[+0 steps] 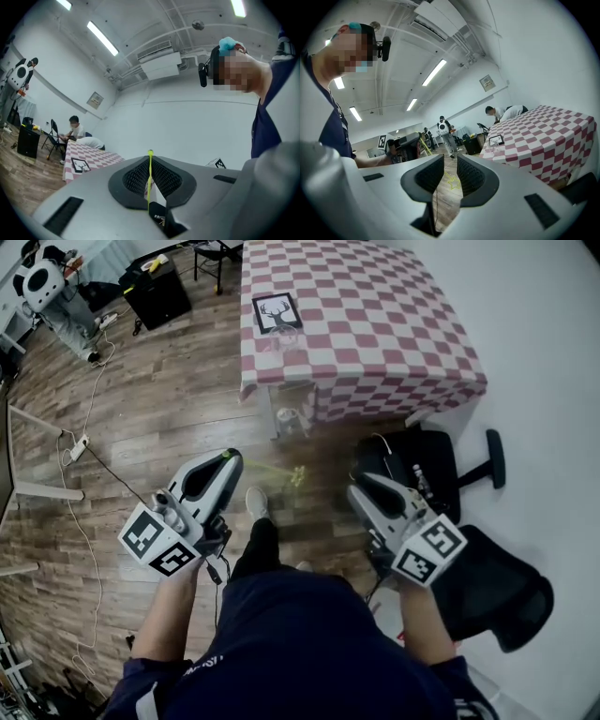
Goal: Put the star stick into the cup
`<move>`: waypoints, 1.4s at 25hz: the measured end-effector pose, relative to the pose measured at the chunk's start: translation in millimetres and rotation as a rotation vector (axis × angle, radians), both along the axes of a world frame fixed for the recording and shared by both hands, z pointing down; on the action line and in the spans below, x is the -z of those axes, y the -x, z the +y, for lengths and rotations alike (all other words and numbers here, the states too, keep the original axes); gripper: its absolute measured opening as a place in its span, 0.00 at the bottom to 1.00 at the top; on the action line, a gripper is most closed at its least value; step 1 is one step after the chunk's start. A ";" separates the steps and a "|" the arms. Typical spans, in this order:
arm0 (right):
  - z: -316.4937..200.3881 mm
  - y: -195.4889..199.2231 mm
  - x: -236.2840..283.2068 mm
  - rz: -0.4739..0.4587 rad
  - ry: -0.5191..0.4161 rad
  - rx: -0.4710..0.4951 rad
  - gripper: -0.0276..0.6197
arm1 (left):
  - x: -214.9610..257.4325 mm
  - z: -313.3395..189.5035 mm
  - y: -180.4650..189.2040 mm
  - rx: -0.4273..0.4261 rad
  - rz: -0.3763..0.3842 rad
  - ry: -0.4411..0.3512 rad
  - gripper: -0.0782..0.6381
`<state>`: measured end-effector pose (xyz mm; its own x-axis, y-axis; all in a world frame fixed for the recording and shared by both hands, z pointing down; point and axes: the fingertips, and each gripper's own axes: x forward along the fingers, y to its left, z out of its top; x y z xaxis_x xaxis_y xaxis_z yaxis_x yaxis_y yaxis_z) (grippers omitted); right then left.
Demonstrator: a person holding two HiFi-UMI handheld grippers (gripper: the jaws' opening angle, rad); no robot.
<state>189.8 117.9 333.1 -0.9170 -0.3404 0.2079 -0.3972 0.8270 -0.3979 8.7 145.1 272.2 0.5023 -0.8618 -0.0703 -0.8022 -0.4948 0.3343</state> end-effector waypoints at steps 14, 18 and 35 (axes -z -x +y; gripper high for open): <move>-153.6 144.1 -10.6 0.074 0.052 -0.109 0.16 | -21.3 -162.3 161.1 -0.037 0.099 0.032 0.16; -177.2 164.3 -6.9 0.088 0.055 -0.140 0.15 | -19.9 -197.7 185.9 -0.055 0.122 0.022 0.16; -268.8 178.7 -31.0 0.097 0.130 -0.105 0.13 | -53.7 -337.2 219.1 0.079 0.126 0.091 0.16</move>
<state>11.1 -150.9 364.1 -0.8515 -0.3972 0.3423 -0.5200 0.7234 -0.4542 -210.4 -192.1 326.0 0.4247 -0.9040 -0.0481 -0.7862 -0.3947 0.4755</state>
